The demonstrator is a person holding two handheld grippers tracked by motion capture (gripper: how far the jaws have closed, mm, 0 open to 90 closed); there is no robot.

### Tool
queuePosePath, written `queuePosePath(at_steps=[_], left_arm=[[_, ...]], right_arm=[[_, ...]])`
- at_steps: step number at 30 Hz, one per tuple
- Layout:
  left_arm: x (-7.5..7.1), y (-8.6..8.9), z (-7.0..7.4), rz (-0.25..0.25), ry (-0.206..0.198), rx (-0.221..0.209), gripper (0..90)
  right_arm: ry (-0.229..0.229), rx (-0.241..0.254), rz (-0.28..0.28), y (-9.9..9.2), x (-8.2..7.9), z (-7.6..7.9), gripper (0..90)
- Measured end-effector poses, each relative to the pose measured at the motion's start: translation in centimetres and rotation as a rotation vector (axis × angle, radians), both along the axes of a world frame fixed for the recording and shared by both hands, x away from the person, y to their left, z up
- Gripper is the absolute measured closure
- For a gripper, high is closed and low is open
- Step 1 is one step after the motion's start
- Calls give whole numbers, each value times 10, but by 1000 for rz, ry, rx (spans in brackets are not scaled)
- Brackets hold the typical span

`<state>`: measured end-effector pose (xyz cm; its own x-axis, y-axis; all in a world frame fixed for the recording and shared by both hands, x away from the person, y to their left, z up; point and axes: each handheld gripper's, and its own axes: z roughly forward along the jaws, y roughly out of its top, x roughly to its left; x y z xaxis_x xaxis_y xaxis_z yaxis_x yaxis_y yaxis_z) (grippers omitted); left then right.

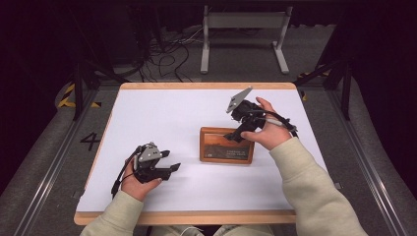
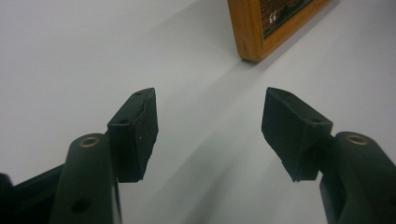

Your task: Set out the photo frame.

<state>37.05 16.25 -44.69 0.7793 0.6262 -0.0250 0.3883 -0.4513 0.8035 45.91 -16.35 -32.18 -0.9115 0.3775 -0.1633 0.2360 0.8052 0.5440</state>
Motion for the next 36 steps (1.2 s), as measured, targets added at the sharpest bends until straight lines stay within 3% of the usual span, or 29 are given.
queuePosePath(at_steps=[4,5,8,17,30,36], left_arm=[[-7,3,2,-10,7,11,338],[-8,5,3,-7,10,7,331],[-9,10,5,3,17,-6,324],[-12,16,7,12,13,-32,314],[-11,22,9,36,-6,-76,316],[-11,22,8,38,-9,-80,316]], right_arm=[[-17,44,-29,-17,-12,5,163],[-14,66,-51,-29,-19,7,158],[-9,92,-68,-39,-24,7,155],[-24,220,-194,-88,-52,-1,142],[-14,302,-293,-127,-70,-20,122],[-45,340,-330,-134,-77,-36,123]])
